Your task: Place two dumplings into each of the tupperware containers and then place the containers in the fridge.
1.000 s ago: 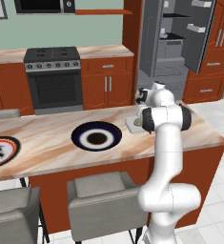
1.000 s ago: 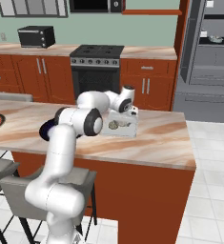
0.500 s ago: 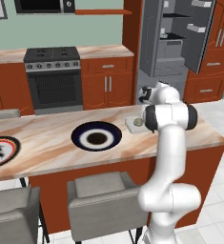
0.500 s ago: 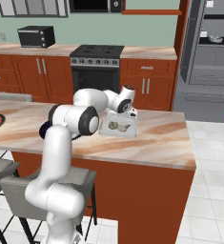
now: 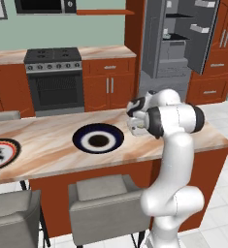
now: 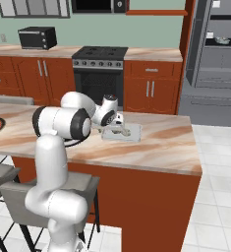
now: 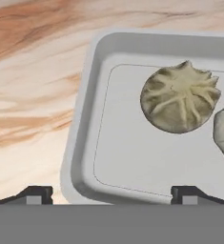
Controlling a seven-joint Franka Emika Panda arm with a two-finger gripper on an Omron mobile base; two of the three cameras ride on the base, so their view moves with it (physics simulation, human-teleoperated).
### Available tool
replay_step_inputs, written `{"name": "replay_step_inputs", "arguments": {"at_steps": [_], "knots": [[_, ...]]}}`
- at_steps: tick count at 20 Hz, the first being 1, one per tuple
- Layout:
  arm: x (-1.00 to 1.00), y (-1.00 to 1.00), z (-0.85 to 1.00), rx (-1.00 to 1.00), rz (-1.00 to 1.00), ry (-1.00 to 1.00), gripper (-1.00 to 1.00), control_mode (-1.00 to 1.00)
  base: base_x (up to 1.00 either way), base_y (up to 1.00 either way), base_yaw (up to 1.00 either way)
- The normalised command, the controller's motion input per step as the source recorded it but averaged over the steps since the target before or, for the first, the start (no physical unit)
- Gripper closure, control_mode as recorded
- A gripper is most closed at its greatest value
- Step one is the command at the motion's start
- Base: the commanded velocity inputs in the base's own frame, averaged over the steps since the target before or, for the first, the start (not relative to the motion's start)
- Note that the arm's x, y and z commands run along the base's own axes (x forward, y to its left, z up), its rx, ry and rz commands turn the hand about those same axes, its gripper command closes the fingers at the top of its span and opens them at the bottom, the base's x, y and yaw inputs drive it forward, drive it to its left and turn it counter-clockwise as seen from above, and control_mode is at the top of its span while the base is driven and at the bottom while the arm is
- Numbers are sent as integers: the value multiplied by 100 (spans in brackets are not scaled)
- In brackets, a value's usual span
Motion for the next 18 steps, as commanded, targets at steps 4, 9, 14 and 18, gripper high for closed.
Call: {"name": "replay_step_inputs", "arguments": {"at_steps": [4, 9, 14, 18], "knots": [[24, 37, 4, -5, 5, 12, -100, -100, 0, 0, 0], [46, 35, 0, -4, 4, 16, -100, -100, 0, 0, 0], [37, 0, -24, -4, 0, 2, -100, -100, 0, 0, 0], [3, -1, -39, -6, 0, 10, -100, -100, 0, 0, 0]]}}
